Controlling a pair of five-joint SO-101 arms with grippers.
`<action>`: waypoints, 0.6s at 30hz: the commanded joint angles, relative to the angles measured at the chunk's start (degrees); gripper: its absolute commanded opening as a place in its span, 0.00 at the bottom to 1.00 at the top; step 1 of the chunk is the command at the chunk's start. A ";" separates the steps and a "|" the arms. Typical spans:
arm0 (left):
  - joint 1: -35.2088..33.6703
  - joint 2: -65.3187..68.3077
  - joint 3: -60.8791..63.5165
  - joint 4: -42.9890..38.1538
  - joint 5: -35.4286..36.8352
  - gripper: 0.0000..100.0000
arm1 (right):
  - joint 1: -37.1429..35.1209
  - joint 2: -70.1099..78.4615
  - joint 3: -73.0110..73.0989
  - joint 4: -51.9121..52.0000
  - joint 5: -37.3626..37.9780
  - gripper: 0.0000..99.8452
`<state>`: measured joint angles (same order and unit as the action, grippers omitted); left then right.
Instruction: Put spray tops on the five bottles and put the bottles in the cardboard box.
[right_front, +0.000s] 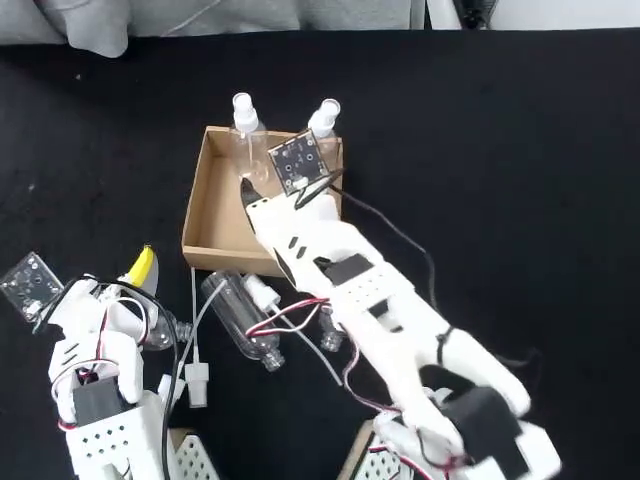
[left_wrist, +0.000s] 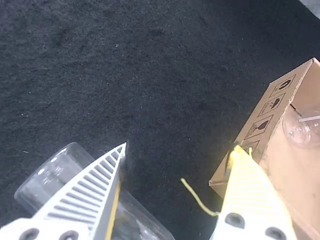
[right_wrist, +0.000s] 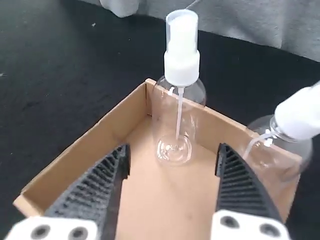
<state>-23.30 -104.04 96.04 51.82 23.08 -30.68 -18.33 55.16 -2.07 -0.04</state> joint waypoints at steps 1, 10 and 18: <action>0.04 -0.53 1.36 0.18 -0.44 0.30 | -0.79 -6.11 -0.66 3.69 0.44 0.23; 0.04 -0.53 1.36 0.18 -0.44 0.30 | -0.70 -11.65 -8.31 23.30 0.62 0.23; 0.04 -0.53 1.36 0.18 -0.44 0.30 | -0.70 -14.73 -16.22 48.53 0.70 0.23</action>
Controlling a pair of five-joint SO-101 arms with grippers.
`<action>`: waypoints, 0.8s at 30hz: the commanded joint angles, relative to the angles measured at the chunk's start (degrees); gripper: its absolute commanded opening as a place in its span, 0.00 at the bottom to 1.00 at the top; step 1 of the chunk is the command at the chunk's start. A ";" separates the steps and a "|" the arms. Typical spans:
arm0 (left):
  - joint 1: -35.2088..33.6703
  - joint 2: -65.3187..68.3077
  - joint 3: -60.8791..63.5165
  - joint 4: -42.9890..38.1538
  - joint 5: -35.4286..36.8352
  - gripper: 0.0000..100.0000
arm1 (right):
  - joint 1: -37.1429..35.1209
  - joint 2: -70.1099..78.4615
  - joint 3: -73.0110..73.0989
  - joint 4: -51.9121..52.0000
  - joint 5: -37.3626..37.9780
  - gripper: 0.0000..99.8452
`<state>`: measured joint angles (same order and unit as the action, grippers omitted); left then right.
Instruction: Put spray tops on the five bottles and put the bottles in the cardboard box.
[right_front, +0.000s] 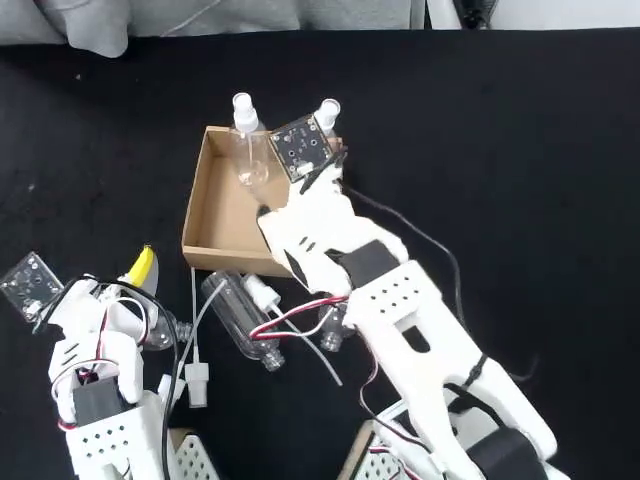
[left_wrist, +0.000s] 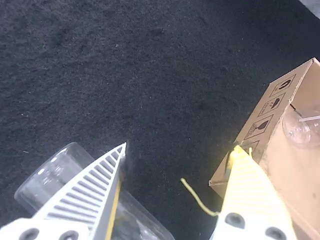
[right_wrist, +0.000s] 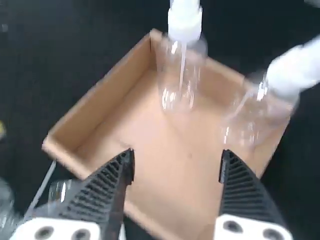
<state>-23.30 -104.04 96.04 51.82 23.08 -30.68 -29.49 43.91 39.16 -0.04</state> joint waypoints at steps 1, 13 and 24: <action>0.04 -0.53 1.36 0.18 -0.44 0.30 | -0.70 -4.18 -5.14 9.23 0.70 0.23; 0.04 -0.53 1.36 0.18 -0.44 0.30 | -0.70 -12.18 -5.41 30.15 11.69 0.23; 0.04 -0.53 1.36 0.18 -0.44 0.30 | 6.42 -12.18 -6.02 42.11 17.67 0.23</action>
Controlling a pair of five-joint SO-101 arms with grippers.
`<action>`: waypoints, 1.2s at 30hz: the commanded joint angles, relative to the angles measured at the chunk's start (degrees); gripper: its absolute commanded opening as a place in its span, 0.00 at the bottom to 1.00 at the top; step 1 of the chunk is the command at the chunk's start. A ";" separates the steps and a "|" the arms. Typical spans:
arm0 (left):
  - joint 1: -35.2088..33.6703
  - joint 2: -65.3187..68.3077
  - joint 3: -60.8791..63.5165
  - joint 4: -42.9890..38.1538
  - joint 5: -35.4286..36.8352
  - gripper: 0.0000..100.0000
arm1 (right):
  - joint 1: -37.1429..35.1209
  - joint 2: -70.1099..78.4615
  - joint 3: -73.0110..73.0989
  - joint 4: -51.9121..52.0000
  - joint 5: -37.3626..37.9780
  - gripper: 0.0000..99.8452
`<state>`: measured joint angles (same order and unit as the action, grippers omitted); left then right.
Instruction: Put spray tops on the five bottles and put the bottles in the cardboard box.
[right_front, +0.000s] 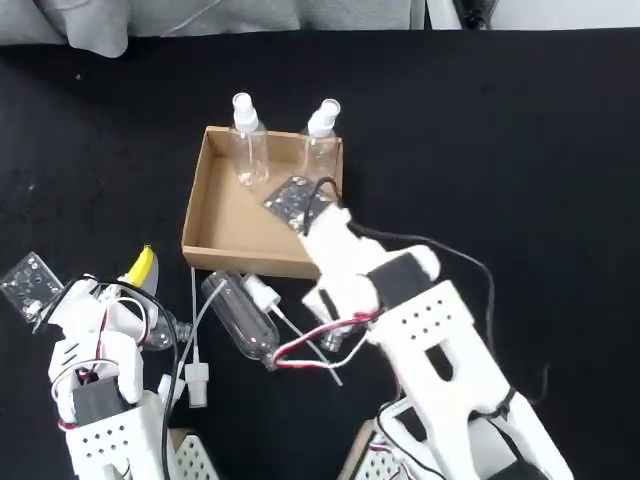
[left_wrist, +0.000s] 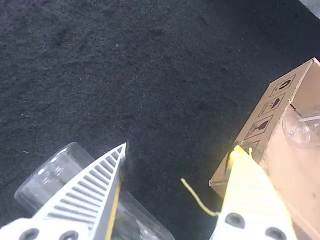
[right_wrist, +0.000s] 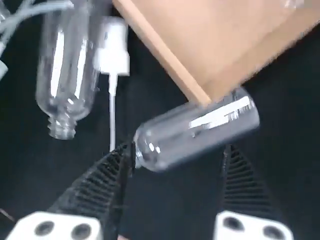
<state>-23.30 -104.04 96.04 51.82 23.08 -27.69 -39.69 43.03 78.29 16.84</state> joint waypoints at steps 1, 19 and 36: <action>0.04 -0.53 1.36 0.18 -0.44 0.30 | 4.22 -1.89 -5.32 4.13 0.88 0.23; 0.04 -0.53 1.36 0.18 -0.44 0.30 | 6.59 -1.71 -5.05 8.70 36.48 0.23; 0.04 -0.53 1.36 0.18 -0.44 0.30 | 12.13 -1.63 3.91 -1.93 57.93 0.43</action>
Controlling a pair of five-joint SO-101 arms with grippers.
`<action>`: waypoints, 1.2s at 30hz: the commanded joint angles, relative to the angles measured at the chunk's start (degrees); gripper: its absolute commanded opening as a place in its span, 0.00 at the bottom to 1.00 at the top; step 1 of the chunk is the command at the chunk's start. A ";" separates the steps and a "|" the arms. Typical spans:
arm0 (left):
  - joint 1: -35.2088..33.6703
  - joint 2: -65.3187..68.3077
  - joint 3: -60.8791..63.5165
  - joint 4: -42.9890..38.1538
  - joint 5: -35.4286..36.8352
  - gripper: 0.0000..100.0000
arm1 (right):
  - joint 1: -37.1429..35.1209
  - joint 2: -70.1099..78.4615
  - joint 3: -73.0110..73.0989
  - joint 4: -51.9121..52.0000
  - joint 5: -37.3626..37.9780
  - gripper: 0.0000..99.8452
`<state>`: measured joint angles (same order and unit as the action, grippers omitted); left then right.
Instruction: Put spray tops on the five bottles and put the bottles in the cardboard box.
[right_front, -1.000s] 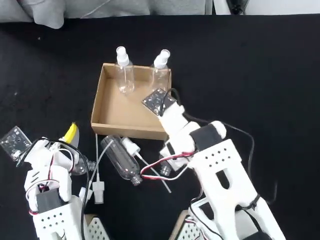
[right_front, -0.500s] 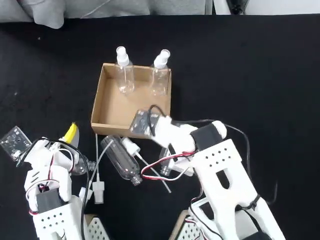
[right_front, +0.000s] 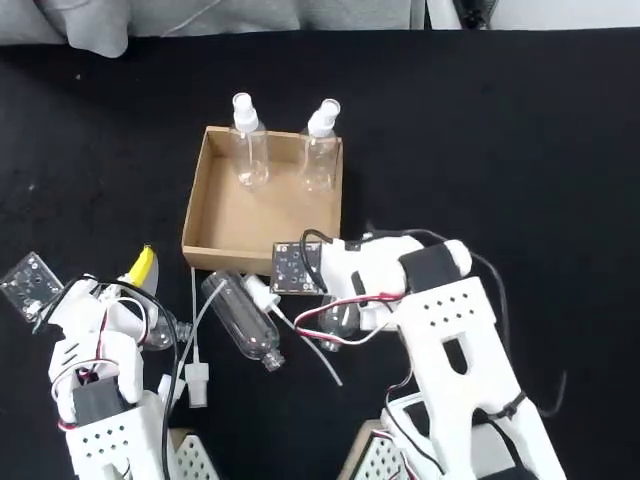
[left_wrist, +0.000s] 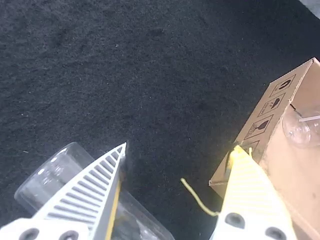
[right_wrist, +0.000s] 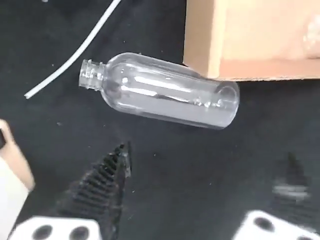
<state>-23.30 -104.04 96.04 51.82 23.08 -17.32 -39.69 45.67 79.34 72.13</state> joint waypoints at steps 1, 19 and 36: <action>0.04 -0.53 1.36 0.18 -0.44 0.30 | 1.76 -1.63 2.15 -3.43 3.69 0.42; 0.04 -0.53 1.36 0.18 -0.44 0.30 | -11.08 -1.54 12.18 -7.74 5.10 0.39; 0.04 -0.53 1.36 0.18 -0.44 0.30 | -7.38 -1.98 19.03 -14.51 4.75 0.39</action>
<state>-23.30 -104.04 96.04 51.82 23.08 -27.08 -41.36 66.33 64.48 76.70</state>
